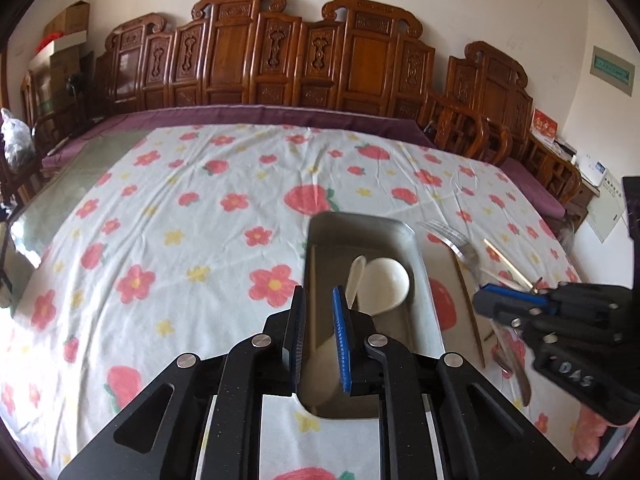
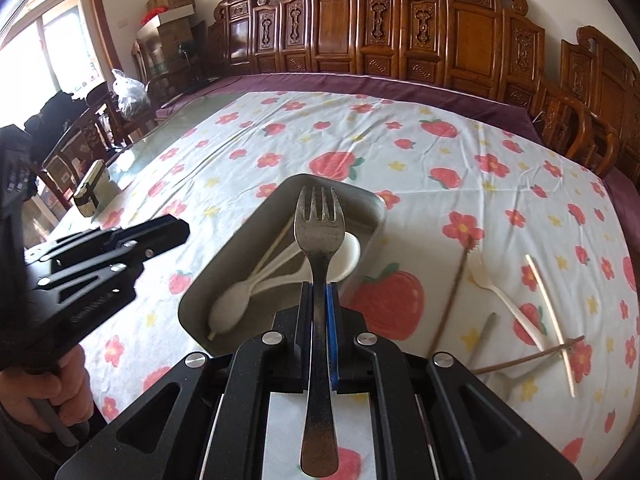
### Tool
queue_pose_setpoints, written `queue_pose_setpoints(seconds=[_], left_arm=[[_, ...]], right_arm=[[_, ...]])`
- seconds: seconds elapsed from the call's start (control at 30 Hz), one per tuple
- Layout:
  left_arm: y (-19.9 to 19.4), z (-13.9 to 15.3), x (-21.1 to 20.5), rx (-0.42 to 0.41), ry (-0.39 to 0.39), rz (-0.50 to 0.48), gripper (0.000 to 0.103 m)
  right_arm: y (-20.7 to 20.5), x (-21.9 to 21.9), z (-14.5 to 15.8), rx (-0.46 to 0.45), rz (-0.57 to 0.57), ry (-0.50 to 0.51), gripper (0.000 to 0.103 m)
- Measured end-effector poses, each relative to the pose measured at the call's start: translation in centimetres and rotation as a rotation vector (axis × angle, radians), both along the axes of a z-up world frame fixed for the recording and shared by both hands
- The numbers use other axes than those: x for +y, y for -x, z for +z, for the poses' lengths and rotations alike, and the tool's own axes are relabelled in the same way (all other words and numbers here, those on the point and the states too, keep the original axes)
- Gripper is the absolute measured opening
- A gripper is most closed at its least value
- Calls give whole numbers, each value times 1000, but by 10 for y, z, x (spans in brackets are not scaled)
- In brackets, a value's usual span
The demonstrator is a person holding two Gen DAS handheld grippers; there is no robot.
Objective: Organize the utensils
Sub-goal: 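Lower the white spoon into the tray and open the left tool while the right tool carries the fork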
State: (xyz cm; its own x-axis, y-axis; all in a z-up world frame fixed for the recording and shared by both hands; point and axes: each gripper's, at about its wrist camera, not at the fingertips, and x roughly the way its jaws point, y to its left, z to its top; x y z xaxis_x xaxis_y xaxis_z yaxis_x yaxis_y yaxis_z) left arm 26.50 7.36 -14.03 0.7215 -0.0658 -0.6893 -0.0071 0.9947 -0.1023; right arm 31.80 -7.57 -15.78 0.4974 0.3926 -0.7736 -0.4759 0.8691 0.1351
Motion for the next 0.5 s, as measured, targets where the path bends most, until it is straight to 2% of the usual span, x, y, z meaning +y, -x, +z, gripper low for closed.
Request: queue_pose_setpoints(seconds=[0.5], left_arm=[[-1, 11, 28, -20, -23, 41, 13]], right_arm=[[-35, 46, -18, 52, -22, -71, 8]])
